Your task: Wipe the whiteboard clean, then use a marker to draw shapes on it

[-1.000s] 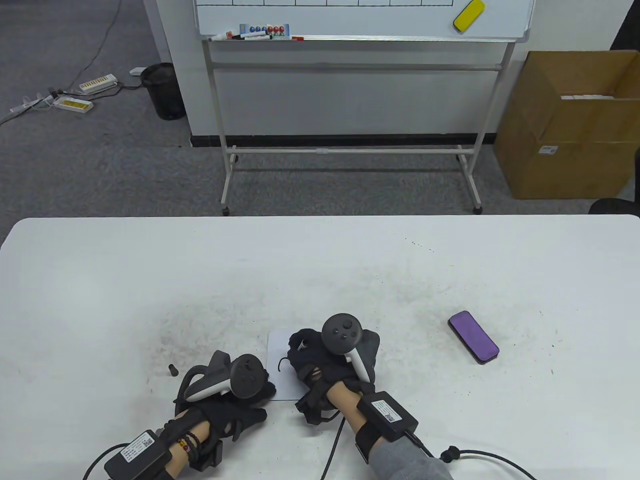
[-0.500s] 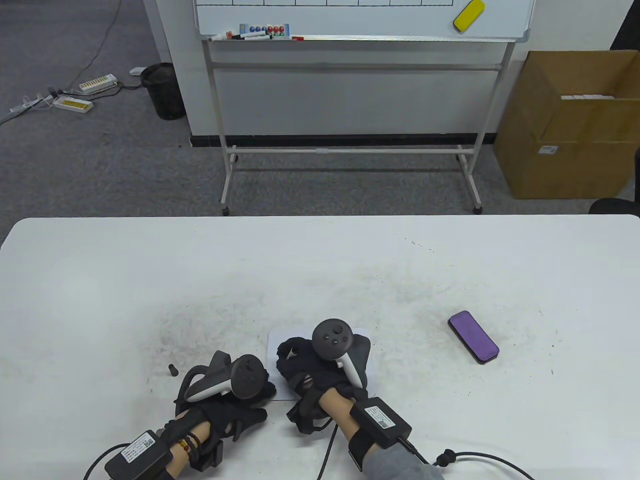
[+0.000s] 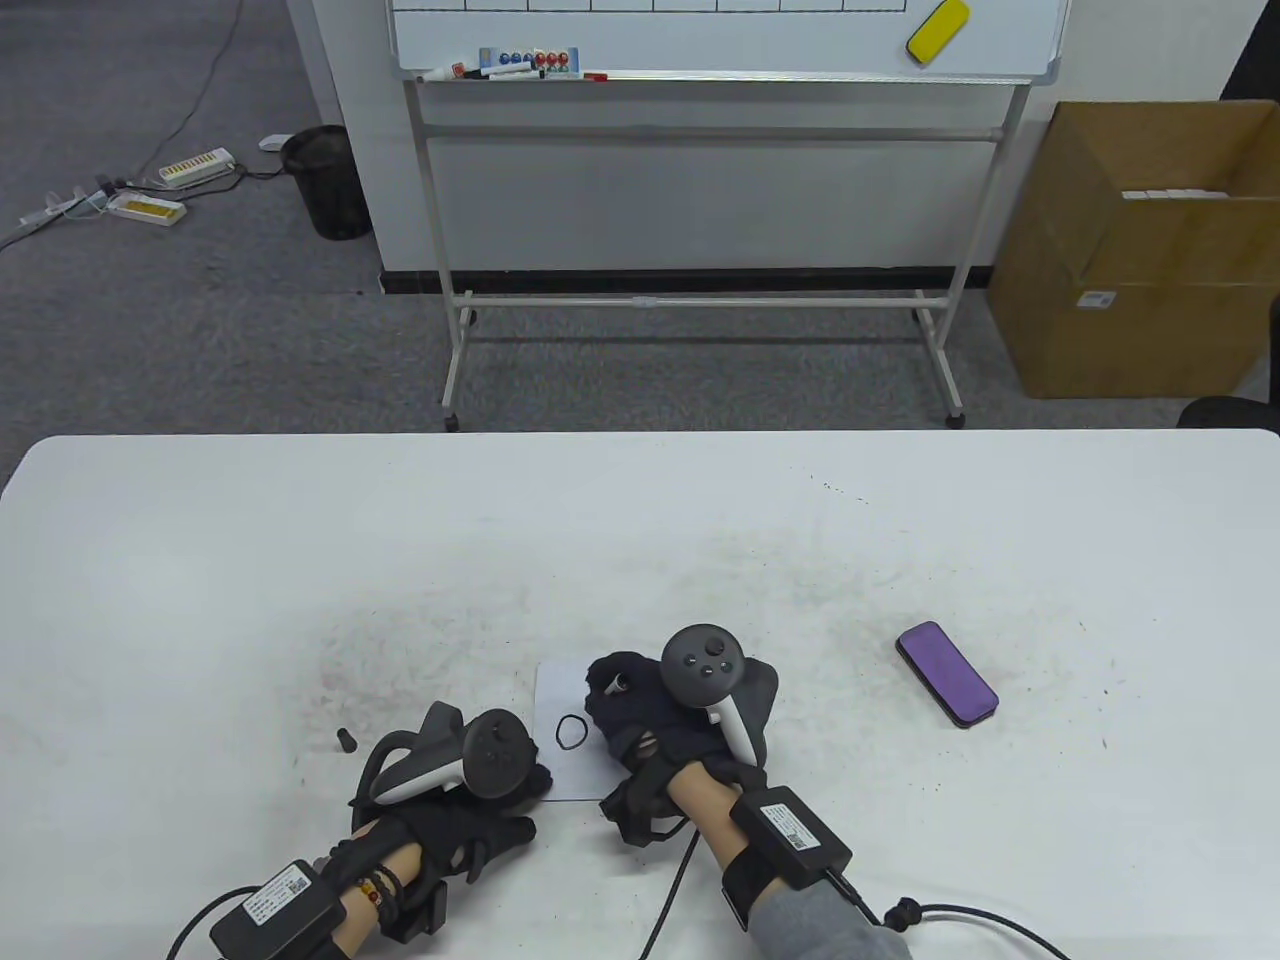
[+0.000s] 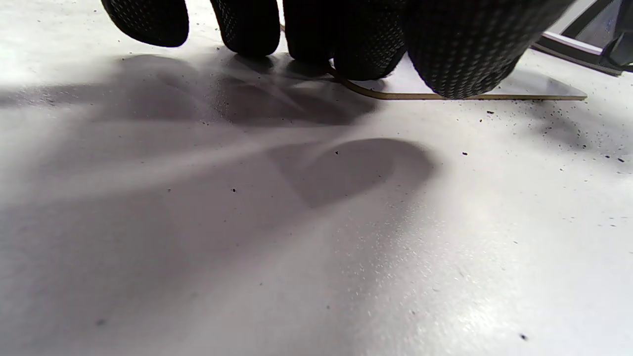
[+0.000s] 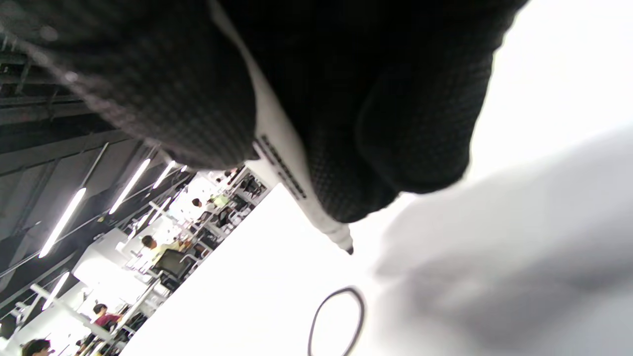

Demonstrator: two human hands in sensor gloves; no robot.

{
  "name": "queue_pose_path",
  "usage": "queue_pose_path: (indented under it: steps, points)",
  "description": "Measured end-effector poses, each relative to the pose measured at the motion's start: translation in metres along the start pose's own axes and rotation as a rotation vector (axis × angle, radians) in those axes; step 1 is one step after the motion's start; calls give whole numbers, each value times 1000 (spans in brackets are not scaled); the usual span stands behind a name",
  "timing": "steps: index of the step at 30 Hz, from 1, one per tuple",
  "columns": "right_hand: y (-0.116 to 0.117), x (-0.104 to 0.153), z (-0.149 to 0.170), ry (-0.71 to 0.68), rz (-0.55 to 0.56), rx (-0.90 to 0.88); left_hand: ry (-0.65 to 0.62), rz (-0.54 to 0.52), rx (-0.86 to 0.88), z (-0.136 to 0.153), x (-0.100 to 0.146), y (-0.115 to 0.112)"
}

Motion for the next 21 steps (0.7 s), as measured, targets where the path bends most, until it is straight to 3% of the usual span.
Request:
queue_pose_path:
  steps: [9,21]
  points:
    - [-6,-1,20,40,7,20,2,-1,0,0,0,0]
    - [5,12,11,2,-52,50,3,-3,4,-1,0,0]
Point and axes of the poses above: the tracker on the back of each hand, its own z axis roughly to the little-finger side, its own x axis roughly from the fingertips to the wrist, y = z × x, the point moved 3 cm from there along -x, roughly from the wrist to the fingertips, and after that the axes turned 9 degrees about y, right-handed, at the moved point
